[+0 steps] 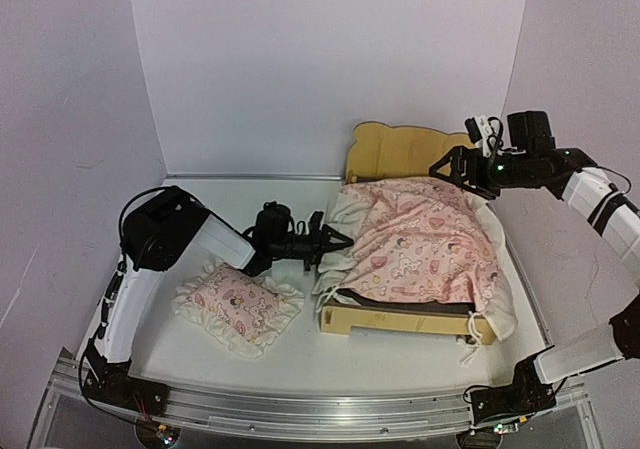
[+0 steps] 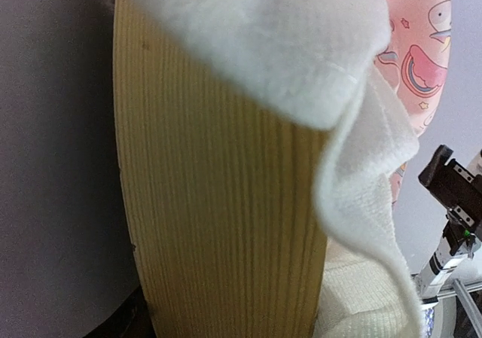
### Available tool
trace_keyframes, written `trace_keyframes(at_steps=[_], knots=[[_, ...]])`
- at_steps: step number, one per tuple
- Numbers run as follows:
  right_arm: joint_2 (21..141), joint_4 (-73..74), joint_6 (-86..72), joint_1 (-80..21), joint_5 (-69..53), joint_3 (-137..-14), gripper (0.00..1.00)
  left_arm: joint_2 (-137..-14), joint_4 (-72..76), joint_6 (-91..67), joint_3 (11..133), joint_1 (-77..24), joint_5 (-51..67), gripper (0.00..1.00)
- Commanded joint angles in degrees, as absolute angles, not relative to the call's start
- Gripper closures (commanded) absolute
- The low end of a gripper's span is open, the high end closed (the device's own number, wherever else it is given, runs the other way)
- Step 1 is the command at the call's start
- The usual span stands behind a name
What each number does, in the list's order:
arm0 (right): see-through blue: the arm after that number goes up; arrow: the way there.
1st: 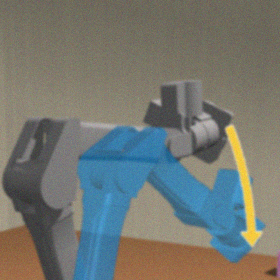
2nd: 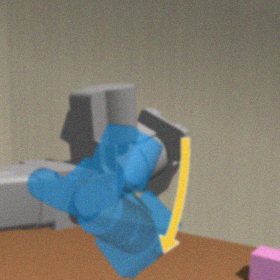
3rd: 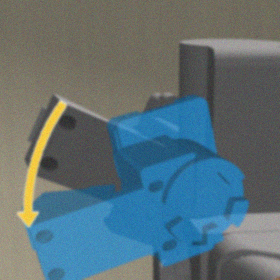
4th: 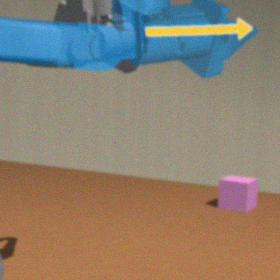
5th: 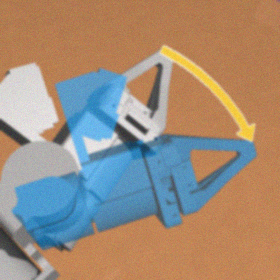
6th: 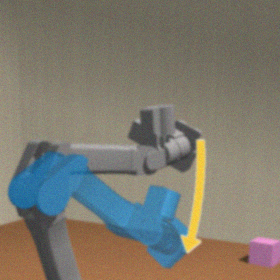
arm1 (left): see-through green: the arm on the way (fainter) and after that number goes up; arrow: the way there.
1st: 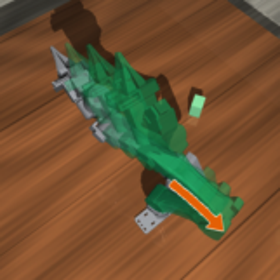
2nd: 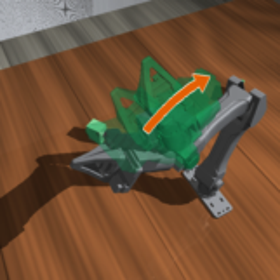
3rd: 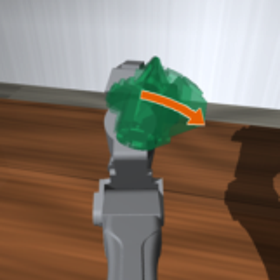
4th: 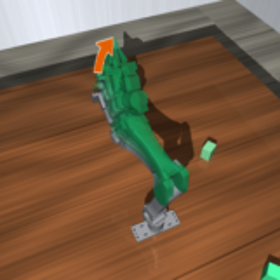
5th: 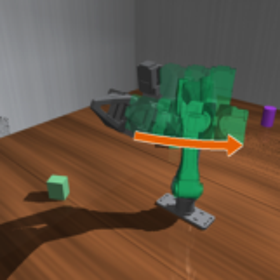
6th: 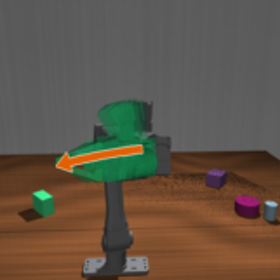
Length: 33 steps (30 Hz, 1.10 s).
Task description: Set up the pet bed
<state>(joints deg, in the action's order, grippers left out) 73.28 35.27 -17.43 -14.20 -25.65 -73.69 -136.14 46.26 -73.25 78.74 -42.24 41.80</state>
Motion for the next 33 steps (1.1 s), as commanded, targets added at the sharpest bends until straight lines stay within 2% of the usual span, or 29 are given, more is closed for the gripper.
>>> trace_keyframes(at_steps=[1, 4, 10, 12, 16, 18, 20, 23, 24, 26, 29, 33], knots=[[76.08, 32.87, -17.14, -16.70, -22.44, -73.08, 0.02, -125.71, 55.12, -68.43, 64.81, -36.72, 32.81, 0.87], [78.69, 32.78, -16.96, -19.30, -19.15, -72.64, 0.02, -121.47, 58.35, -69.80, 56.92, -36.81, 27.92, 0.92], [85.77, 34.00, -19.40, -21.81, -6.46, -73.97, 0.02, -117.28, 62.26, -70.01, 50.63, -41.22, 19.62, 0.94], [87.07, 34.17, -18.68, -19.31, -6.45, -74.00, 0.02, -116.28, 62.15, -69.23, 49.20, -38.61, 21.13, 0.91], [87.88, 34.00, -18.71, -8.63, -15.53, -72.06, 0.02, -117.59, 60.49, -67.40, 50.97, -32.44, 33.82, 0.86], [87.54, 33.30, -18.36, -5.30, -17.61, -70.41, 0.02, -115.11, 51.84, -58.62, 52.48, -31.71, 35.18, 0.80], [87.78, 32.32, -18.87, -2.51, -22.98, -68.54, 0.02, -111.58, 33.59, -47.51, 56.09, -31.60, 32.30, 0.64], [87.90, 30.20, -18.30, -0.72, -28.57, -65.17, 0.02, -105.63, 20.08, -35.53, 58.08, -31.55, 25.81, 0.38], [88.01, 29.10, -17.79, -0.71, -30.24, -64.09, 0.02, -103.41, 15.87, -31.35, 58.73, -31.55, 23.64, 0.33], [88.70, 28.07, -17.06, -0.72, -33.38, -62.50, 0.02, -99.44, 6.33, -26.52, 60.34, -31.55, 17.65, 0.29], [89.62, 26.15, -17.00, -0.79, -35.78, -60.42, 0.02, -91.47, 0.53, -25.37, 56.57, -31.63, 10.60, 0.17], [90.04, 23.93, -17.47, -2.11, -37.75, -59.60, 0.02, -80.84, 0.64, -32.53, 45.89, -32.43, 11.29, 0.14]])
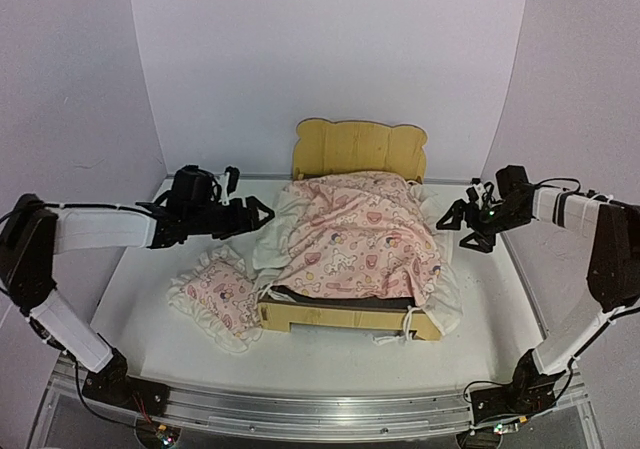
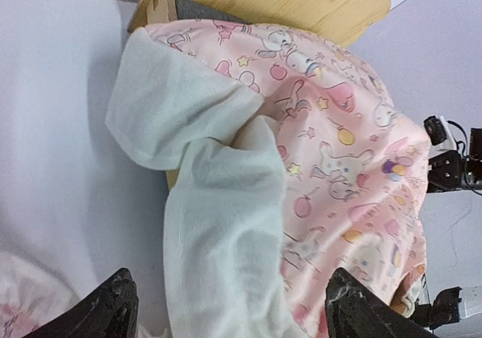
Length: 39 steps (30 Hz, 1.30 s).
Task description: Set up the pet bed
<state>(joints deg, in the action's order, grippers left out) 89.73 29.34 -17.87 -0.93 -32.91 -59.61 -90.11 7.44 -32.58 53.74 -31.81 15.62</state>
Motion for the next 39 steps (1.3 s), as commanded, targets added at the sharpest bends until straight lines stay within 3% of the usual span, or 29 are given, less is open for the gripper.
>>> trace_keyframes(at_steps=[1, 6, 8, 9, 12, 19, 23, 26, 32, 39], knots=[[89.96, 23.91, -17.22, -2.74, -37.29, -59.90, 0.02, -79.12, 0.99, -34.56, 43.75, -33.17, 12.14, 0.14], [89.77, 23.91, -16.64, -4.16, -35.84, -61.41, 0.02, -77.05, 8.50, -43.26, 35.42, -36.44, 20.77, 0.36], [89.91, 23.97, -16.49, -4.30, -35.35, -61.93, 0.02, -77.07, 8.72, -44.51, 33.56, -37.15, 20.71, 0.38], [89.85, 23.99, -16.45, -4.31, -35.14, -61.91, 0.02, -77.16, 8.52, -45.02, 32.36, -37.05, 19.69, 0.36], [89.45, 23.99, -16.41, -4.33, -34.20, -61.26, 0.02, -76.25, 0.91, -47.28, 29.67, -34.72, 7.73, 0.20], [88.12, 24.95, -17.13, -4.34, -28.05, -59.69, 0.02, -71.26, -18.72, -45.96, 33.39, -25.30, -12.94, 0.10], [88.95, 25.69, -18.48, -4.26, -27.97, -61.05, 0.02, -61.91, -24.49, -45.68, 36.46, -24.95, -16.23, 0.01], [90.87, 25.93, -19.67, -3.90, -33.53, -63.14, 0.02, -56.03, -24.36, -40.78, 39.46, -25.32, -10.72, 0.01], [96.23, 25.18, -15.53, -0.81, -32.91, -71.53, 0.02, -54.99, -11.90, -39.93, 39.07, -37.20, 3.78, 0.02], [110.05, 22.90, 3.48, -0.96, -25.33, -91.51, 0.02, -62.15, -3.86, -47.53, 37.68, -57.97, -5.67, 0.06]])
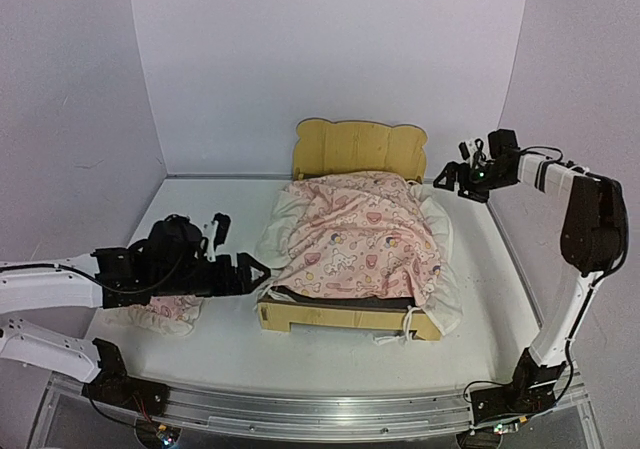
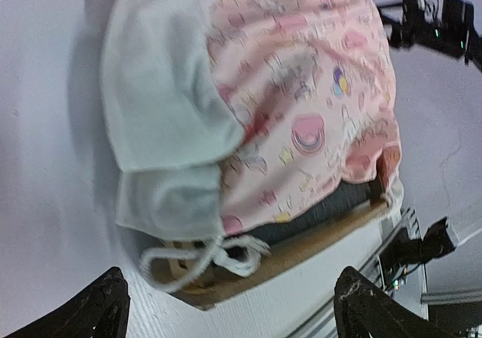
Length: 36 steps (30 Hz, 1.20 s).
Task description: Set up the pet bed
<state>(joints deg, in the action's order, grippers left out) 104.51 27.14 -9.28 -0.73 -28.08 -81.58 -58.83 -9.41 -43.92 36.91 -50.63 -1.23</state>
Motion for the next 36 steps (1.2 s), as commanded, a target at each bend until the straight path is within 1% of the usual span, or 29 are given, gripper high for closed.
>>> trace_keyframes(at_steps=[1, 5, 7, 9, 12, 14, 17, 19, 20, 22, 23, 25, 26, 27, 28, 29, 30, 31, 34, 35, 36], knots=[[112.15, 21.72, 5.32, -0.97, -26.28, -94.41, 0.02, -62.99, -3.88, -48.05, 38.19, -60.12, -6.59, 0.06], [122.24, 19.56, 11.26, -0.96, -33.00, -109.64, 0.02, -66.12, -6.52, -48.09, 41.68, -65.86, -7.43, 0.06], [126.05, 16.35, 13.64, -0.81, -33.89, -115.30, 0.02, -67.14, -9.14, -48.76, 43.47, -68.77, -8.87, 0.06], [130.73, 13.27, 16.65, -0.79, -39.01, -120.77, 0.02, -68.24, -9.65, -49.62, 44.08, -70.46, -8.28, 0.06], [137.83, 10.23, 16.47, -0.79, -48.37, -129.81, 0.05, -71.40, -9.66, -50.02, 47.00, -72.14, -8.48, 0.10], [140.64, 4.14, 14.18, -0.91, -51.56, -131.20, 0.06, -74.59, -9.67, -47.86, 50.69, -73.28, -9.31, 0.11], [144.68, -4.47, 8.50, -1.00, -55.65, -133.38, 0.21, -79.82, -10.84, -45.35, 55.55, -73.48, -9.56, 0.13], [147.53, -4.87, 5.60, -1.29, -59.09, -136.27, 0.23, -82.56, -11.59, -44.84, 57.65, -73.48, -9.41, 0.13], [147.74, -5.44, 4.55, -1.50, -60.44, -136.31, 0.27, -83.64, -11.75, -44.75, 58.48, -73.42, -9.01, 0.14], [147.25, -7.73, 2.63, -1.98, -61.86, -134.77, 0.39, -86.02, -12.16, -44.17, 59.82, -73.20, -8.01, 0.16], [146.55, -8.37, 2.38, -2.24, -62.33, -133.77, 0.47, -87.29, -12.65, -43.72, 60.75, -73.20, -7.56, 0.17], [144.03, -9.09, 2.26, -2.46, -62.45, -130.34, 0.69, -90.15, -14.39, -42.31, 63.04, -73.16, -6.64, 0.20], [142.40, -9.80, 1.78, -2.46, -61.43, -127.94, 0.74, -91.90, -15.52, -41.84, 63.99, -73.16, -6.22, 0.24], [140.73, -10.26, 1.68, -2.48, -60.09, -125.32, 0.75, -92.76, -16.33, -41.84, 64.56, -73.23, -6.23, 0.28], [138.89, -10.42, 1.67, -2.46, -59.10, -123.02, 0.79, -93.15, -16.44, -41.98, 64.48, -73.30, -6.12, 0.30], [137.10, -10.53, 1.82, -2.40, -57.64, -120.24, 0.89, -93.30, -16.46, -42.06, 64.13, -73.30, -5.94, 0.32], [134.89, -10.61, 1.93, -2.38, -55.33, -117.27, 0.96, -93.31, -16.50, -42.16, 63.84, -73.33, -5.84, 0.32], [132.73, -10.71, 2.37, -2.41, -53.17, -114.52, 1.00, -93.23, -16.48, -42.47, 63.36, -73.29, -6.20, 0.33], [125.99, -11.41, 2.86, -2.37, -43.95, -105.12, 1.00, -92.19, -17.78, -44.72, 61.83, -73.30, -10.22, 0.40], [123.45, -11.62, 3.58, -2.40, -40.89, -101.88, 1.00, -91.38, -18.56, -45.49, 61.06, -73.22, -11.85, 0.40], [120.97, -11.72, 4.12, -2.43, -36.96, -98.59, 1.00, -90.38, -19.79, -45.97, 60.85, -73.19, -14.25, 0.37]])
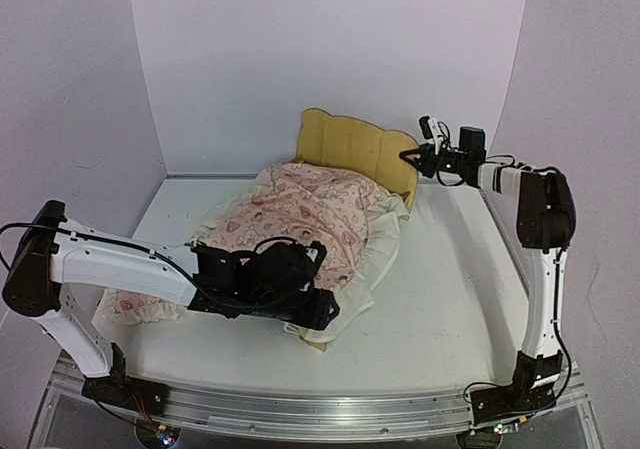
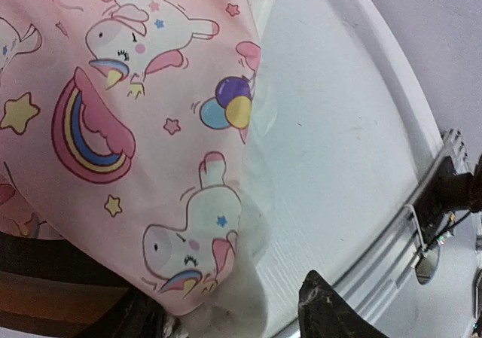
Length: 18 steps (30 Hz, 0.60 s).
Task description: Set up the pet bed
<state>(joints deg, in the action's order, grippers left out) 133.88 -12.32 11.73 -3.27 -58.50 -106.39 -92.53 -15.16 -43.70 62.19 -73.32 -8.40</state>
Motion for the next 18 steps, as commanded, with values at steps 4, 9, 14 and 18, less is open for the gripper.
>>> trace_keyframes(at_steps=[4, 9, 14, 18], knots=[[110.54, -13.74, 5.85, -2.37, -23.09, -83.36, 1.00, -85.49, -24.63, -46.67, 60.92, -72.32, -21.49, 0.29], [99.35, -13.28, 4.66, -1.78, -12.73, -71.11, 1.00, -79.86, -24.94, -47.03, 59.19, -67.11, -21.37, 0.22], [90.91, -8.53, 2.21, -1.15, -6.66, -61.87, 1.00, -78.03, -24.49, -44.54, 58.41, -62.57, -21.22, 0.16], [85.03, -6.89, -1.73, -1.19, -4.71, -53.77, 1.00, -77.58, -23.51, -41.27, 59.53, -58.50, -19.36, 0.12]])
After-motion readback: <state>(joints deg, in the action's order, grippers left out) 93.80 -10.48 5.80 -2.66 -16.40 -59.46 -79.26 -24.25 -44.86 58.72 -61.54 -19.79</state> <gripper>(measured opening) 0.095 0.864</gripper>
